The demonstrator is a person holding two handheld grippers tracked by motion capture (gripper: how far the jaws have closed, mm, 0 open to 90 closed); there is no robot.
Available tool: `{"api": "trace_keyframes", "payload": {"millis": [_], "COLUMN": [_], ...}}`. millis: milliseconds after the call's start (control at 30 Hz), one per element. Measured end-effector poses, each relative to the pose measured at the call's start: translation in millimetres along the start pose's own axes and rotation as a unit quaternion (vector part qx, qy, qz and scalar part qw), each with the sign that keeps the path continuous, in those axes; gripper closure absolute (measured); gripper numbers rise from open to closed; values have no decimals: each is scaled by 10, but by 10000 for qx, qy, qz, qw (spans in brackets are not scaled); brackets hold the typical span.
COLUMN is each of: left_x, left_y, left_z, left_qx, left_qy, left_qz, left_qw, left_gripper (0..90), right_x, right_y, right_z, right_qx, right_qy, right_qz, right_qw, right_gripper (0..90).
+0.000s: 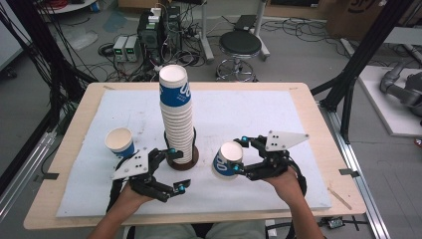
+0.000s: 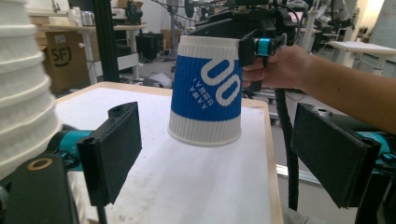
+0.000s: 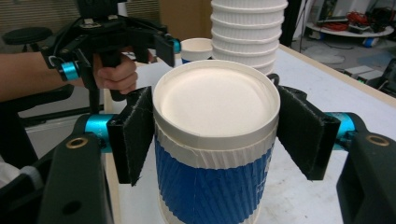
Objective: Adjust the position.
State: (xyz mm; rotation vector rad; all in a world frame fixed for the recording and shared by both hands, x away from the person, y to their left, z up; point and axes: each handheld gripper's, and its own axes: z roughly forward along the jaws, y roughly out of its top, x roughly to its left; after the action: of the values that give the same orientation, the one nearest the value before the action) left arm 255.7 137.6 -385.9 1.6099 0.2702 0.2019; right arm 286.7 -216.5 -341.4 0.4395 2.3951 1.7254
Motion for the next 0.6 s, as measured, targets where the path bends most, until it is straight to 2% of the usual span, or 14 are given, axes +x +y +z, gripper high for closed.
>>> {"api": "trace_keyframes", "payload": {"millis": [333,600], "left_x": [43,69], "left_y": [-39,-69], "left_z": [282,393], "left_qx": [106,178], "left_qy": [-258,-379], "left_qz": [-18,5], "left_qw": [9996,9991], "left_gripper": [159,159], "right_x": [37,82], "right_y": [6,25], "right_z": [56,128], "right_qx": [-50,-62], "right_qy": [183,363], "right_qz": [-17,10], "right_qw": [9998,9993], "right_gripper": [316,316]}}
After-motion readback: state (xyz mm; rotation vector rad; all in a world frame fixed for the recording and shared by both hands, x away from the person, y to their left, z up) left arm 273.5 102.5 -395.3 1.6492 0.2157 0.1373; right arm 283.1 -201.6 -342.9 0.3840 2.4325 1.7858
